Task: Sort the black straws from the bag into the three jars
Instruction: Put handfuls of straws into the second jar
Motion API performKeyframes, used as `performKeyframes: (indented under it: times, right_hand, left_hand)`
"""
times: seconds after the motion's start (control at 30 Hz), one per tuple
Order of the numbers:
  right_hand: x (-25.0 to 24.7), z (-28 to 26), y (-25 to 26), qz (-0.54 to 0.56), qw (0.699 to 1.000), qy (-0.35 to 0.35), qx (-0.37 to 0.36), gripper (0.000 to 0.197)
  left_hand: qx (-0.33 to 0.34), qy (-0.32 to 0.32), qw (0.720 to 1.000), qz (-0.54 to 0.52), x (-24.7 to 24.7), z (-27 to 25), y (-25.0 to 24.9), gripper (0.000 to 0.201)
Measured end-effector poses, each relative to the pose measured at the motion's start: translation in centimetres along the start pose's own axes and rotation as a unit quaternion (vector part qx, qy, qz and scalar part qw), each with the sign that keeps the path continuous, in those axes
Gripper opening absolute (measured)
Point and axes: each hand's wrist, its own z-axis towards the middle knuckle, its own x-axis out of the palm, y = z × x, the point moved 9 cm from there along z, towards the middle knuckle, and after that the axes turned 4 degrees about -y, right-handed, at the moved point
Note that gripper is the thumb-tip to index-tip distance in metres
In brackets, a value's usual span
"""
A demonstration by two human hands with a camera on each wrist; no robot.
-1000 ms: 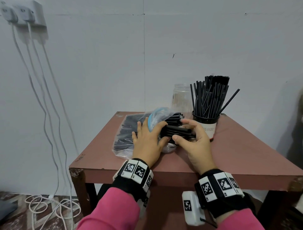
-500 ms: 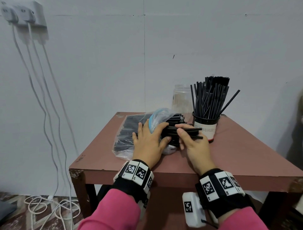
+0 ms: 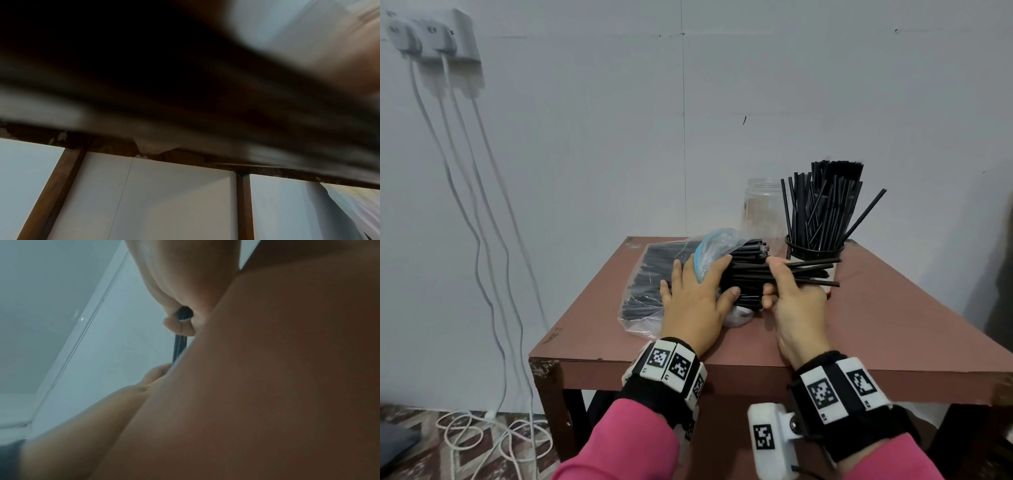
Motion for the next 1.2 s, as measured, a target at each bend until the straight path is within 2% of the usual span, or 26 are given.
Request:
performKeyframes:
  times: [0.23,0.43,0.73,0.87,1.07,1.2]
  right_hand:
    - [-2.6,1.3,2.9,-0.009,0.998,-0.019,-0.057,0.02]
    - [-4.4,2.1,5.2,-0.021,0.997,-0.019,-0.077,0.02]
    - [-4.8,3.5,10.7,-0.126,0.98,0.044,-0.145,0.012]
    - [-4.9,3.8,13.7,-0.142,0.975,0.038,-0.167,0.014]
    - [-3.8,4.9,19.0,-0.175,0.958,0.048,-0.223,0.016]
    - [-2.6,6.5,23.0,-0.238,0.934,0.048,-0.264,0.012]
  left_hand:
    - [-0.006,-0.002,1.0,-0.01,0.0,0.1,0.2,0.045]
    - [-0.009,-0.001,1.0,-0.009,-0.1,0.0,0.2,0.045]
    - [-0.009,0.001,1.0,-0.011,-0.1,0.0,0.3,0.046]
    - [-0.009,0.0,1.0,-0.013,0.0,0.1,0.4,0.047]
    - [-0.008,0.002,1.0,-0.011,0.0,0.1,0.3,0.047]
    - [-0.009,0.003,1.0,-0.015,0.0,0.1,0.4,0.047]
